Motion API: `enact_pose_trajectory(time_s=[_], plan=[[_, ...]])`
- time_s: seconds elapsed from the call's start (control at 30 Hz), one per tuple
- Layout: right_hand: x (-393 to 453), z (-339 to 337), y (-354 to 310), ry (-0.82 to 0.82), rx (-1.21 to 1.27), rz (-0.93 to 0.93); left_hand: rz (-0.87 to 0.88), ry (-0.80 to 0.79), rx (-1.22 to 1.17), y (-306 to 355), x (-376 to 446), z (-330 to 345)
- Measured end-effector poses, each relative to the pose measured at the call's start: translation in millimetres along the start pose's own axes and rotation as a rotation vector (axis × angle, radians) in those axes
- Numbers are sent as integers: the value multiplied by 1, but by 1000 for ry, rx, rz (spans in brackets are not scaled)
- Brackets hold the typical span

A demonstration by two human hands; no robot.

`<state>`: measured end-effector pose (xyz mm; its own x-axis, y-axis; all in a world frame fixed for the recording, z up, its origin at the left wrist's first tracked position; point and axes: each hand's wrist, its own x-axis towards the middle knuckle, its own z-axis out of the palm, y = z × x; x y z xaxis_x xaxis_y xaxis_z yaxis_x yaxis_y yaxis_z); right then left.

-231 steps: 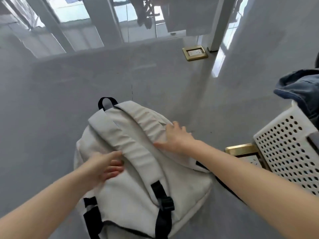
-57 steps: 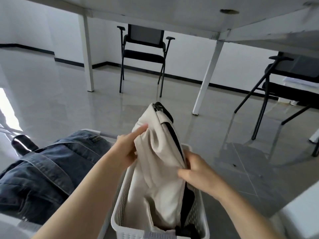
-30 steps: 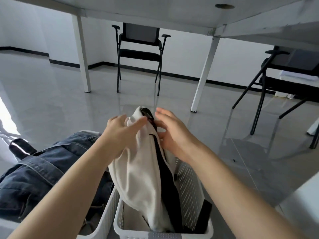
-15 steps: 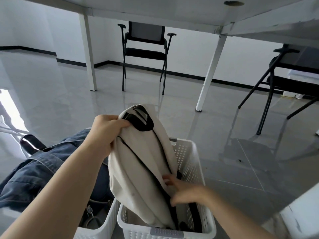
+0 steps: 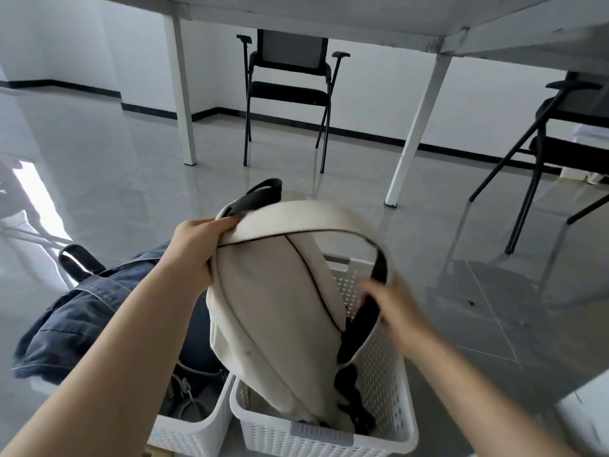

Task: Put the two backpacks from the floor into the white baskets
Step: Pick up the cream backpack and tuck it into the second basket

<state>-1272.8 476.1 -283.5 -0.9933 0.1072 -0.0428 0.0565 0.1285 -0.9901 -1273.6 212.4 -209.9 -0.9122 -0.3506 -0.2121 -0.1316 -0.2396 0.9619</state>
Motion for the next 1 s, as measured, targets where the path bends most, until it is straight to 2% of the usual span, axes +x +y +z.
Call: enact_pose_trajectory(time_s=[0.1, 0.17, 0.2, 0.23, 0.27, 0.3, 0.33, 0.37, 0.4, 0.43, 0.47, 0.5, 0.53, 0.57, 0.63, 0.7, 0.77, 0.83, 0.93, 1.0], plan=[[11, -7, -15, 266, -152, -247, -22, 11, -32, 0, 2, 0], [5, 0, 9, 246, -445, -331, -26, 21, -42, -1, 4, -1], [2, 7, 27, 121, -712, -329, -26, 22, -52, -1, 5, -3], [5, 14, 52, -123, -1046, -209, -21, 11, -50, -1, 6, -2], [6, 21, 71, -421, -1349, 21, -14, -11, -34, -2, 5, -1], [9, 28, 82, -672, -1550, 290, -5, -39, -8, -3, 5, 0], [13, 33, 81, -835, -1601, 467, 4, -62, 12, -4, 4, 1], [16, 38, 70, -905, -1582, 521, 11, -77, 24, -4, 3, 1], [25, 40, 61, -886, -1553, 463, 13, -85, 30, -5, 3, 0], [34, 40, 48, -780, -1551, 311, 13, -88, 28, -5, 3, -1], [42, 39, 36, -584, -1577, 133, 9, -90, 21, -5, 4, -2], [51, 40, 31, -401, -1571, 0, 5, -93, 18, -5, 4, -5], [60, 39, 25, -284, -1481, -79, 2, -102, 21, -5, 5, -7], [70, 40, 29, -246, -1334, -64, -1, -118, 24, -6, 5, -7], [84, 45, 35, -323, -1033, 58, 6, -157, 21, -6, 5, -8], [93, 47, 47, -398, -929, 124, 16, -173, 18, -6, 5, -8], [90, 44, 54, -388, -901, 42, 25, -154, 10, -8, 7, -8], [75, 40, 51, -298, -786, -33, 42, -137, 7, -10, 8, -8], [33, 27, 40, 22, -468, -145, 84, -138, 21, -12, 8, -8], [-1, 22, 44, 92, -443, -207, 112, -136, 30, -12, 9, -7]])
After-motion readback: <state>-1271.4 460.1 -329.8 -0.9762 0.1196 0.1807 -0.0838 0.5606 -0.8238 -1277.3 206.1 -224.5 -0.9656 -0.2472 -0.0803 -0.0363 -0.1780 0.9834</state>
